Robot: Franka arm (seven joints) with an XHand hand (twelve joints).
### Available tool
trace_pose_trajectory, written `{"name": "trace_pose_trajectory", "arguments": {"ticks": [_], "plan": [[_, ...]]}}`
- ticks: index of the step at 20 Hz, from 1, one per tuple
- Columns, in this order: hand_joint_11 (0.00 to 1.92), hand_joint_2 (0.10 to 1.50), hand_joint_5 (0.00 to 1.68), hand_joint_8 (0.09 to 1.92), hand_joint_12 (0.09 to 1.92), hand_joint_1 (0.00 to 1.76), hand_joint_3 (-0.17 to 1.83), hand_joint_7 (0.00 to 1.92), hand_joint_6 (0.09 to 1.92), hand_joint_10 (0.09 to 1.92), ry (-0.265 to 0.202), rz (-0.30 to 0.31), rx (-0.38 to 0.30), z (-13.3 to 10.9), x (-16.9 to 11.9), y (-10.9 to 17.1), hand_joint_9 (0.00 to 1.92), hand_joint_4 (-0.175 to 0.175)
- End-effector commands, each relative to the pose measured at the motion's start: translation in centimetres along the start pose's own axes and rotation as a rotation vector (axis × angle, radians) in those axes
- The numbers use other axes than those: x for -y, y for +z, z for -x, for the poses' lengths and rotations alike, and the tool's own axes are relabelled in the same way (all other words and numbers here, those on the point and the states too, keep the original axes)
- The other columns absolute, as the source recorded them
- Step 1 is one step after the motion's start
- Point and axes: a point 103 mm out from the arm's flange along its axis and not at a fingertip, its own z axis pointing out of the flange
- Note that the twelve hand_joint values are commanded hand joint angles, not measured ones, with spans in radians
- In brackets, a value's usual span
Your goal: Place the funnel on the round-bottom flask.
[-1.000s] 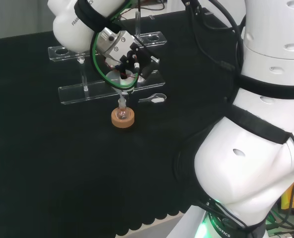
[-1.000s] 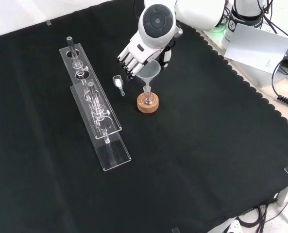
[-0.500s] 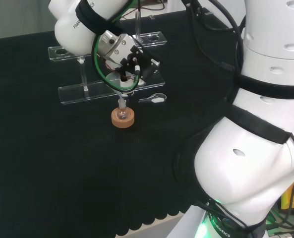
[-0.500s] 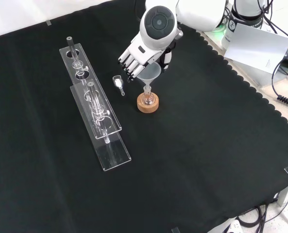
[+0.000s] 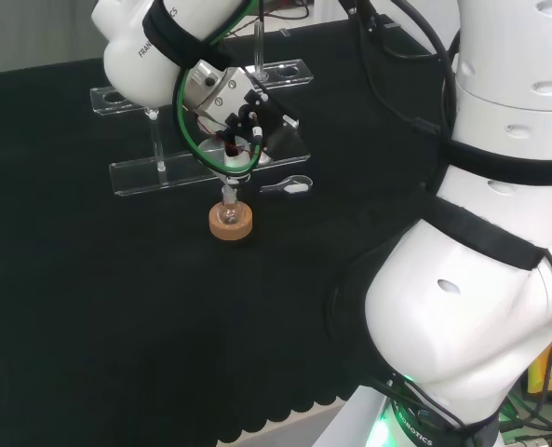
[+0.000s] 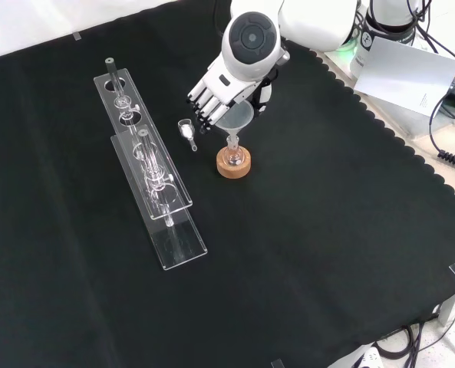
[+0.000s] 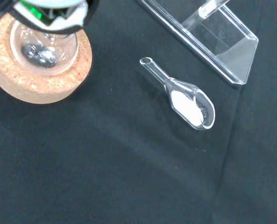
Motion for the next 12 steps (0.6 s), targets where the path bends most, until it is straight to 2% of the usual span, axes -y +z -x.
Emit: {"name": "trace_pose_trajectory", "arguments": {"ticks": [1, 12], "plan": [[0.3, 0.61, 0.34, 0.79, 1.34, 0.84, 0.71, 0.3, 0.38, 0.69, 0.0, -0.002, -0.015, 0.0, 0.02, 0.23, 0.49, -0.039], [0.27, 0.58, 0.31, 0.73, 1.35, 0.8, 0.7, 0.17, 0.16, 0.7, -0.012, -0.006, -0.041, -0.27, 0.13, 0.6, 0.41, -0.039]]}}
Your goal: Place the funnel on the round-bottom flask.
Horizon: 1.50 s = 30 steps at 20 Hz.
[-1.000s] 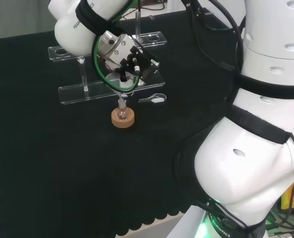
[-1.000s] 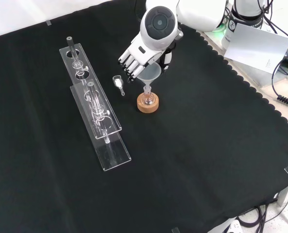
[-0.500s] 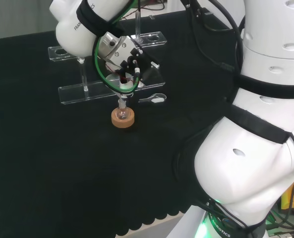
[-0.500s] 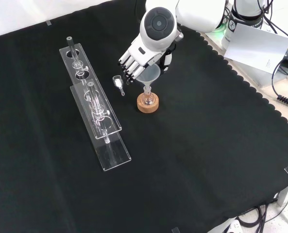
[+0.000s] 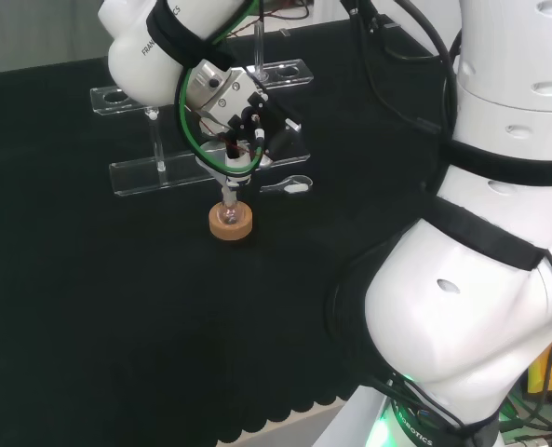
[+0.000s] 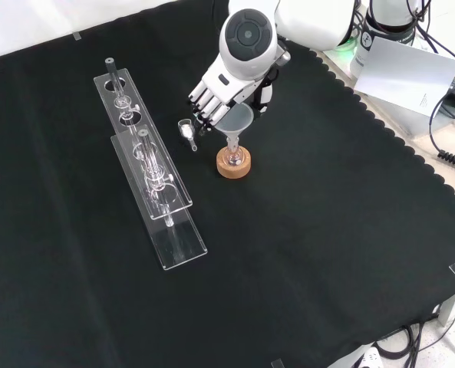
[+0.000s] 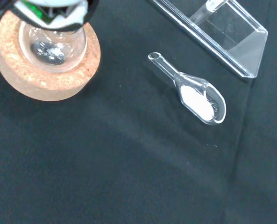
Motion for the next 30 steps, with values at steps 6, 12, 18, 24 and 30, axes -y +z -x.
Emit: {"name": "trace_pose_trajectory", "arguments": {"ticks": [6, 12, 18, 24, 30], "plan": [[0.26, 0.58, 0.31, 0.71, 1.36, 0.78, 0.69, 0.14, 0.13, 0.7, -0.005, -0.003, -0.011, 0.0, 0.1, 0.3, 0.38, -0.037], [0.25, 0.58, 0.32, 0.7, 1.37, 0.78, 0.67, 0.13, 0.09, 0.71, -0.009, -0.004, -0.021, 0.2, 0.2, 0.6, 0.37, -0.036], [0.24, 0.58, 0.31, 0.7, 1.37, 0.77, 0.66, 0.11, 0.09, 0.71, -0.015, -0.007, -0.03, 0.4, 0.4, 1.0, 0.35, -0.036], [0.23, 0.58, 0.3, 0.69, 1.37, 0.75, 0.66, 0.1, 0.09, 0.71, -0.014, 0.0, -0.033, 0.4, 0.6, 1.3, 0.34, -0.037], [0.2, 0.58, 0.24, 0.68, 1.38, 0.72, 0.63, 0.05, 0.09, 0.72, -0.02, -0.008, -0.053, 0.5, 0.6, 1.7, 0.28, -0.038]]}}
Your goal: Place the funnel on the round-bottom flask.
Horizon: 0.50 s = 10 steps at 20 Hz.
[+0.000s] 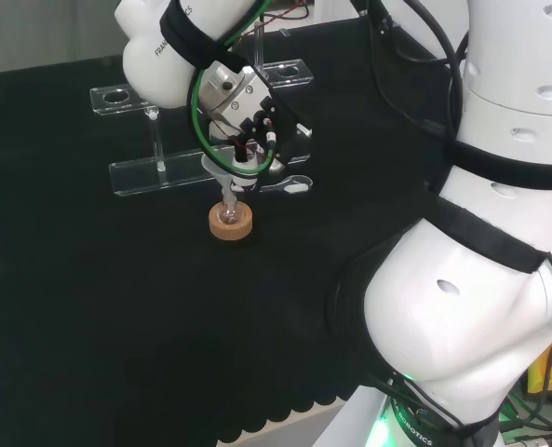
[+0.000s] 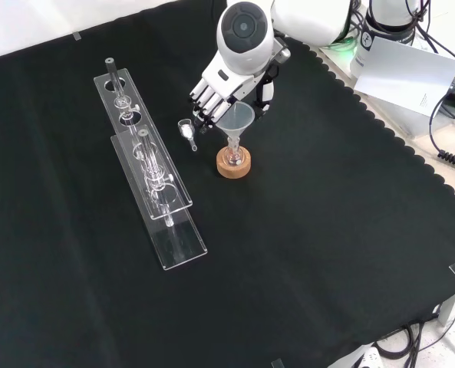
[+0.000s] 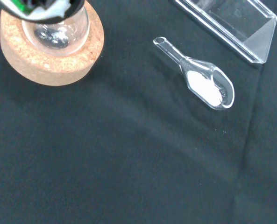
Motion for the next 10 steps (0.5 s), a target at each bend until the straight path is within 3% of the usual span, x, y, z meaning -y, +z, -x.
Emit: {"name": "trace_pose_trajectory", "arguments": {"ticks": [1, 10], "plan": [[0.19, 0.58, 0.22, 0.68, 1.39, 0.7, 0.61, 0.03, 0.09, 0.73, -0.005, -0.001, -0.016, 0.08, 0.07, 0.2, 0.26, -0.039], [0.15, 0.59, 0.14, 0.52, 1.4, 0.63, 0.51, 0.0, 0.09, 0.76, -0.007, 0.018, -0.022, 0.17, 0.53, 0.02, 0.19, -0.039]]}}
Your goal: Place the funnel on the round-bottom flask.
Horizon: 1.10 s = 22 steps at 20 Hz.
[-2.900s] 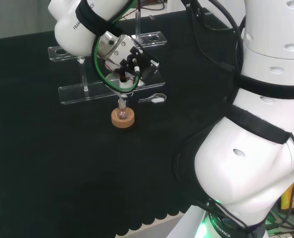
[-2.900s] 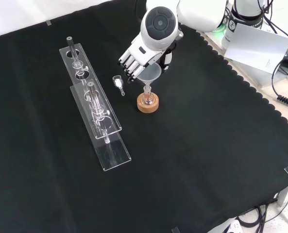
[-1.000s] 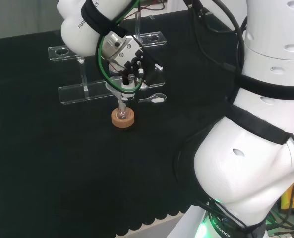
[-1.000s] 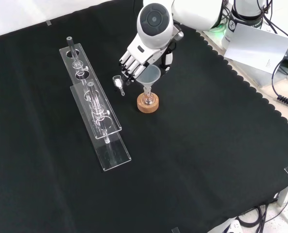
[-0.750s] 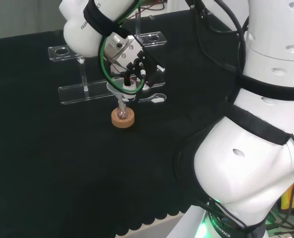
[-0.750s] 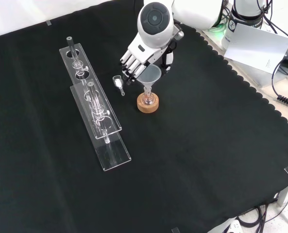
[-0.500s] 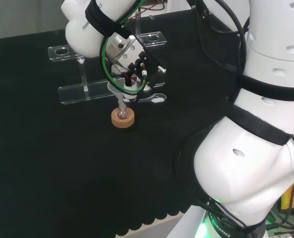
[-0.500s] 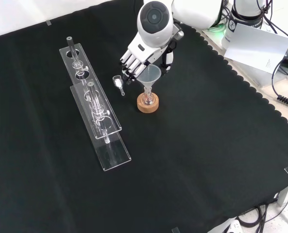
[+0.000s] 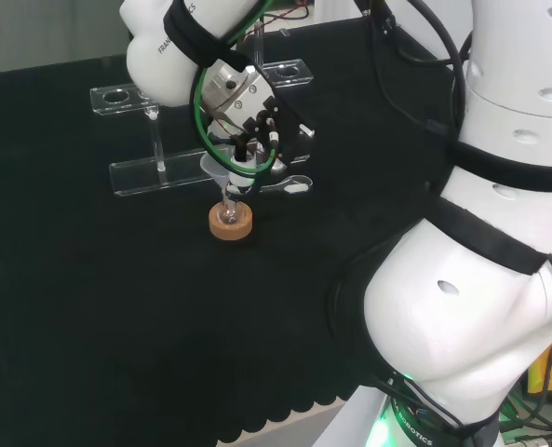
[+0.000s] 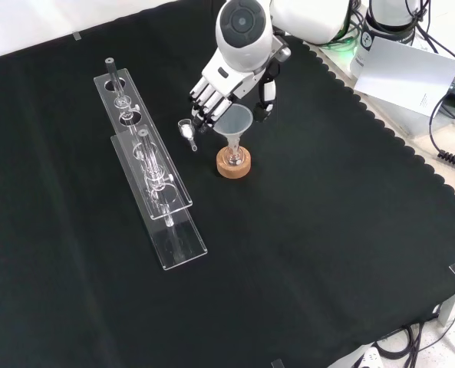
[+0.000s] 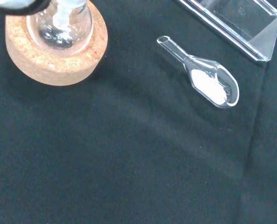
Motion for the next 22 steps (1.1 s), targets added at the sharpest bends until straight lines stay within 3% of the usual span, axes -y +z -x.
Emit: {"name": "trace_pose_trajectory", "arguments": {"ticks": [1, 10, 16, 22], "plan": [[0.14, 0.59, 0.14, 0.51, 1.4, 0.62, 0.5, 0.0, 0.09, 0.76, 0.002, 0.015, -0.003, 0.2, 0.4, -0.2, 0.18, -0.039], [0.14, 0.59, 0.12, 0.49, 1.41, 0.61, 0.47, 0.0, 0.09, 0.77, 0.035, 0.059, -0.031, 2.0, 1.9, -1.6, 0.17, -0.04], [0.13, 0.6, 0.12, 0.5, 1.41, 0.6, 0.46, 0.0, 0.09, 0.77, 0.078, 0.109, -0.129, 4.4, 3.9, -2.6, 0.17, -0.039], [0.13, 0.62, 0.12, 0.55, 1.41, 0.6, 0.45, 0.0, 0.09, 0.77, 0.127, 0.123, -0.172, 7.1, 5.7, -2.4, 0.18, -0.04]]}}
